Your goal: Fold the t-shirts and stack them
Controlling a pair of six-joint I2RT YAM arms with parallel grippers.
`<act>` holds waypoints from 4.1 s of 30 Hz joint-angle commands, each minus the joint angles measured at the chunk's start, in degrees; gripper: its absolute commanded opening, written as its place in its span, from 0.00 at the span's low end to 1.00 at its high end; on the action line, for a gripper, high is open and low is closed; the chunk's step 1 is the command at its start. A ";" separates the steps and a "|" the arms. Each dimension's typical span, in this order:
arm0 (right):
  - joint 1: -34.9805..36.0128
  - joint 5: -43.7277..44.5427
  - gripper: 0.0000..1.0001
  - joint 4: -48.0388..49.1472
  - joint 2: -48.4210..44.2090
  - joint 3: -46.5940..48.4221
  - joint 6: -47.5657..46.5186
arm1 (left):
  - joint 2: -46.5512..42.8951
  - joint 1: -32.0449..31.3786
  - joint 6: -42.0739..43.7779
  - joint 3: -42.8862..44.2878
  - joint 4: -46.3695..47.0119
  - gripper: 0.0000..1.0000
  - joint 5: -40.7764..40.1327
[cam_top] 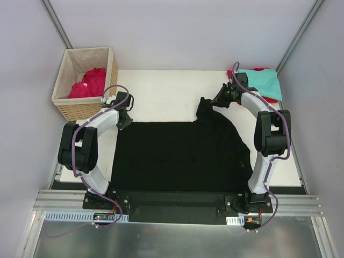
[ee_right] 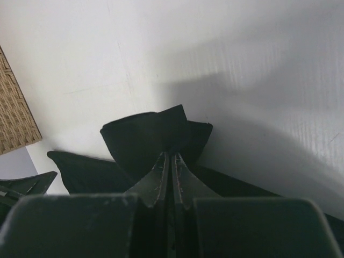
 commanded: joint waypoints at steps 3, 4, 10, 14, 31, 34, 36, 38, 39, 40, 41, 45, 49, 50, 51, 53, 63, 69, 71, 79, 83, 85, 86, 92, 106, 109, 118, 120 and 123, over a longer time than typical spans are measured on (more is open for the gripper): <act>1.04 0.29 0.01 0.19 -3.89 -1.99 -0.39 | -2.99 -1.25 0.74 -5.35 2.33 0.00 5.36; 1.12 0.29 0.01 0.19 -3.89 -1.99 -0.39 | -2.82 -2.04 1.53 -5.09 2.77 0.00 6.26; 1.39 0.47 0.01 -0.34 -4.59 -1.73 -0.56 | -0.71 -4.16 5.14 -2.81 5.24 0.00 15.38; 1.39 0.55 0.01 -0.86 -4.86 -1.47 -0.92 | 0.87 -3.90 7.25 -0.87 5.77 0.09 19.61; 1.92 0.82 0.01 -2.09 -6.09 -1.38 -1.62 | 13.17 11.30 8.31 11.96 3.92 0.99 38.43; 1.92 0.99 0.01 -2.10 -6.09 -1.64 -1.88 | 12.48 14.20 7.86 11.44 3.92 0.99 38.87; 2.09 0.82 0.01 -2.18 -5.91 -1.56 -1.97 | 11.34 16.57 8.04 9.78 3.92 0.99 37.65; 1.92 0.73 0.01 -2.10 -5.65 -1.55 -1.80 | 10.02 18.59 8.21 9.33 3.92 0.99 37.99; 2.09 0.64 0.01 -2.01 -5.65 -1.47 -1.71 | 9.93 18.95 8.22 9.59 3.83 0.99 38.34; 2.27 0.56 0.01 -2.09 -5.65 -1.38 -1.62 | 9.58 19.04 8.22 9.94 3.83 0.99 39.30; 2.27 0.47 0.01 -2.01 -5.74 -1.38 -1.71 | 9.31 18.96 8.04 10.12 3.75 0.99 40.62; 2.53 0.56 0.01 -2.01 -6.00 -1.38 -1.62 | 5.19 17.64 7.34 8.02 3.75 0.99 40.46; 2.62 0.20 0.01 -1.74 -6.18 -1.55 -1.44 | -0.87 17.55 7.86 4.85 3.22 0.99 37.56; 2.79 0.29 0.01 -1.57 -6.44 -1.82 -1.44 | -1.84 17.46 8.47 4.32 2.70 0.99 36.77; 2.79 0.29 0.01 -1.57 -6.53 -1.99 -1.44 | -2.72 17.46 8.92 3.62 2.26 0.99 35.20; 3.06 0.03 0.01 -0.96 -6.96 -2.69 -1.27 | -4.57 17.46 9.71 3.26 0.67 0.99 35.00; 3.41 -0.41 0.01 0.72 -8.55 -5.07 -0.74 | -0.19 12.89 10.59 1.41 0.05 0.99 34.57; 3.32 -0.15 0.01 0.19 -9.52 -5.07 -1.09 | 5.08 12.54 10.85 5.62 0.67 0.99 34.65; 3.32 -0.06 0.01 0.10 -9.69 -5.16 -1.18 | 6.75 12.63 11.64 9.39 0.50 0.99 34.74; 3.32 0.29 0.01 -0.43 -8.73 -4.37 -1.71 | 14.40 16.92 13.58 18.55 -0.73 0.99 37.64; 3.32 0.20 0.01 -0.34 -8.46 -3.84 -1.44 | 18.52 19.39 14.19 23.20 -1.00 0.99 39.75; 3.32 0.03 0.01 -0.42 -8.37 -3.58 -1.44 | 20.03 20.09 14.54 24.96 -1.09 0.99 41.76; 3.41 0.03 0.01 -0.43 -8.46 -3.49 -1.36 | 21.34 20.19 14.72 26.89 -1.17 0.99 42.73; 3.41 -0.15 0.01 -0.51 -9.07 -3.49 -1.18 | 22.33 18.52 14.63 30.25 -1.53 0.99 50.81; 3.76 -0.32 0.01 0.19 -14.08 -7.18 -0.30 | 4.41 -4.59 14.20 24.29 -2.76 0.99 46.00; 3.85 -0.41 0.01 0.37 -16.10 -8.67 -0.21 | -1.38 -4.69 12.26 16.38 -2.93 0.99 40.04; 3.94 0.38 0.01 0.63 -21.29 -12.63 -0.65 | -9.06 -4.25 8.31 0.99 -6.54 0.99 13.59; 4.03 0.82 0.01 0.37 -21.90 -13.15 -0.91 | -8.36 -3.81 7.25 0.02 -6.80 0.99 12.51; 4.03 3.80 0.01 -1.39 -23.14 -13.95 -1.53 | -7.13 -3.72 5.15 -1.74 -6.71 0.99 10.84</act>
